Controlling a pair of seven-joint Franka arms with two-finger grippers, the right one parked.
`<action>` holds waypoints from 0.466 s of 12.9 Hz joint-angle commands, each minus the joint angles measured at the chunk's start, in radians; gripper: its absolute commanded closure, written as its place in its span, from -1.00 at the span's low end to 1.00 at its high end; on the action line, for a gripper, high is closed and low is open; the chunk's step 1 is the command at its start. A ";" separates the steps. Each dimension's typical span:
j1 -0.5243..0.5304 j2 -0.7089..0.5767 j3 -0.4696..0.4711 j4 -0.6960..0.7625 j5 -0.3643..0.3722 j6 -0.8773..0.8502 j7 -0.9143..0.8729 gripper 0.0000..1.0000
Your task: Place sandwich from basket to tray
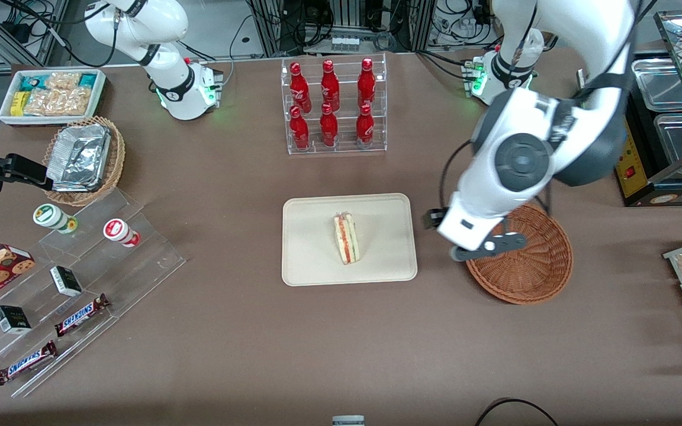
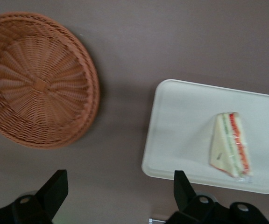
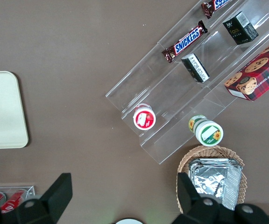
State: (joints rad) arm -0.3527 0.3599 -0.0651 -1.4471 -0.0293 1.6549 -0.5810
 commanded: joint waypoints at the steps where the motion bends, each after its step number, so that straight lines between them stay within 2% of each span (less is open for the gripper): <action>1: 0.088 -0.120 -0.007 -0.127 -0.003 0.008 0.146 -1.00; 4: 0.161 -0.179 -0.005 -0.167 0.003 -0.013 0.294 -1.00; 6: 0.166 -0.235 -0.004 -0.220 0.012 -0.027 0.340 -1.00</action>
State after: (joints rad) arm -0.1888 0.2005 -0.0628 -1.5845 -0.0290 1.6354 -0.2820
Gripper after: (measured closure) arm 0.000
